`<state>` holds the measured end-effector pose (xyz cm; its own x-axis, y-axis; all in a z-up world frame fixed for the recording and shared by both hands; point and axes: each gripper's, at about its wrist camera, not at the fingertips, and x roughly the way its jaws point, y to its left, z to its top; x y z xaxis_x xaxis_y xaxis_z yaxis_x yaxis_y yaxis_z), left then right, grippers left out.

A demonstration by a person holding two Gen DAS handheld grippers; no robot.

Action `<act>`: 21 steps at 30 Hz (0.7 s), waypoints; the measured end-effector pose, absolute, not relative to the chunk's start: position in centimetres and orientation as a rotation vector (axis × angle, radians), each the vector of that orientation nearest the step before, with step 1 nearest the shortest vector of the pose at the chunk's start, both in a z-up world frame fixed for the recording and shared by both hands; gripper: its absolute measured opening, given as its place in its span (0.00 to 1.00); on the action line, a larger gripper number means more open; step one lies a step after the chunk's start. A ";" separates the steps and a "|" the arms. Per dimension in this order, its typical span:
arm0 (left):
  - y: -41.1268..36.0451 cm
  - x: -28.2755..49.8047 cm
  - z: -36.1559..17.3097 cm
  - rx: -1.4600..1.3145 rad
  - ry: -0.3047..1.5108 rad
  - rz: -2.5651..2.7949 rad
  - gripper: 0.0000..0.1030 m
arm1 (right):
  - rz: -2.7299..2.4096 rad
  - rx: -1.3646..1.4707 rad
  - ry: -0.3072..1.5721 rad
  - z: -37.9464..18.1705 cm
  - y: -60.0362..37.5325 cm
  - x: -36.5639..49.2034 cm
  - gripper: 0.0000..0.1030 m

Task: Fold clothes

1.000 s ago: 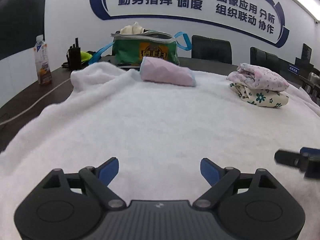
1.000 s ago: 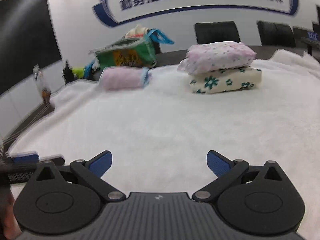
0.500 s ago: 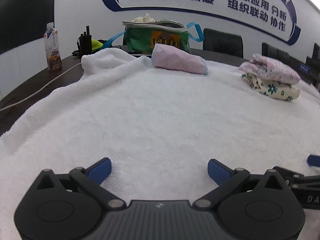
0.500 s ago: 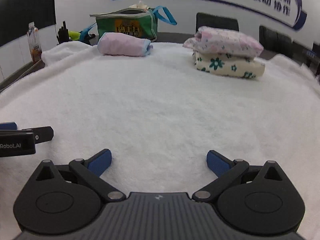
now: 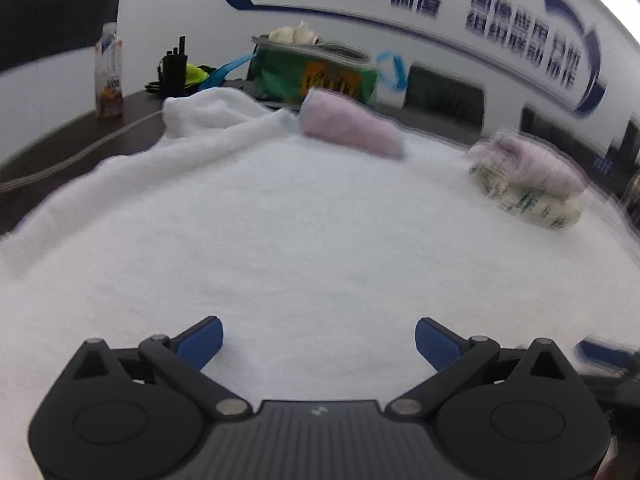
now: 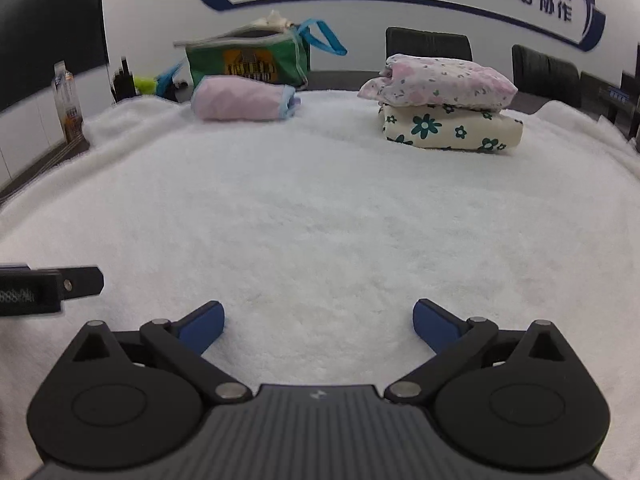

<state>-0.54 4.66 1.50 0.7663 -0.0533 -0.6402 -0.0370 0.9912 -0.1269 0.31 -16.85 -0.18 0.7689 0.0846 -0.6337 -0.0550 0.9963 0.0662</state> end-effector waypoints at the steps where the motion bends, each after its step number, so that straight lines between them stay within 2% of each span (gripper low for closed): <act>1: 4.4 -0.5 1.2 -0.115 0.697 -0.010 1.00 | 0.078 0.050 0.687 -0.2 -16.9 0.3 1.00; 6: 2.6 -0.6 0.4 0.005 0.696 0.005 1.00 | 0.047 -0.019 0.696 -0.4 -15.7 0.4 1.00; 21: 2.7 -0.5 0.3 0.003 0.696 -0.017 1.00 | 0.047 -0.002 0.698 -0.5 -15.9 0.4 1.00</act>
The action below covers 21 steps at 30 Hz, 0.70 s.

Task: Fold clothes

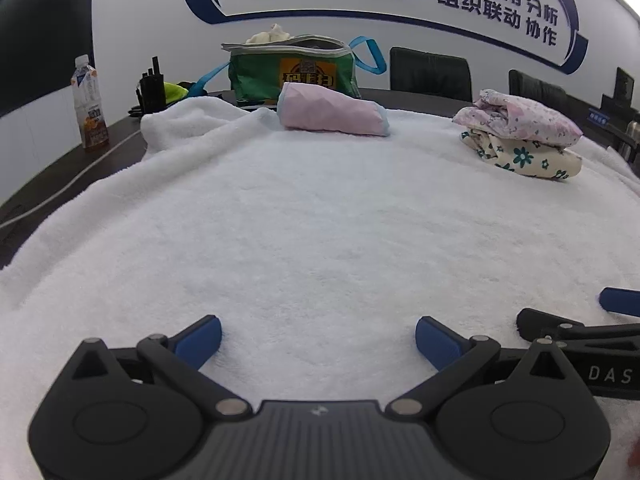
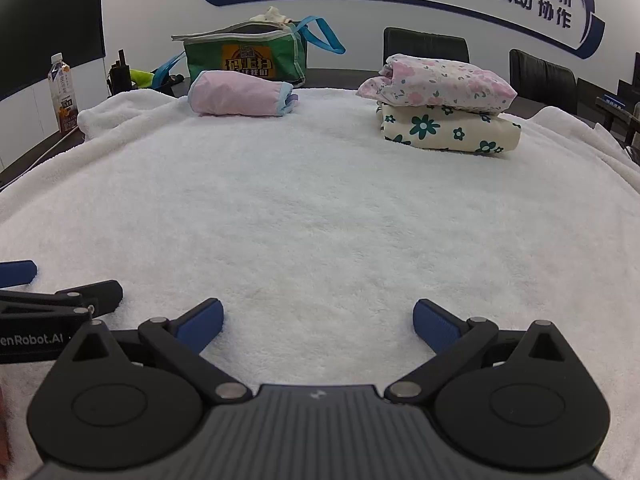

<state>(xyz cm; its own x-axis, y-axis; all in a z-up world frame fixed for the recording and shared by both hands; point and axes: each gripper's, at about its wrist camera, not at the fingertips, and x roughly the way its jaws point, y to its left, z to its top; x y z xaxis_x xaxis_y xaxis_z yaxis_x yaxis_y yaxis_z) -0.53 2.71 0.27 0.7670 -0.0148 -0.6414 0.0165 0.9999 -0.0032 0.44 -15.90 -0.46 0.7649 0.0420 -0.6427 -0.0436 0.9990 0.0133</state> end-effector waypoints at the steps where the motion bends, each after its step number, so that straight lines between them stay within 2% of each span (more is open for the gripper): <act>1: 2.7 -0.5 0.3 0.001 0.696 -0.018 1.00 | 0.046 -0.003 0.698 -0.5 -15.9 0.4 1.00; 21: 2.5 -0.4 0.3 0.011 0.698 -0.013 1.00 | 0.046 -0.002 0.697 -0.5 -15.9 0.4 1.00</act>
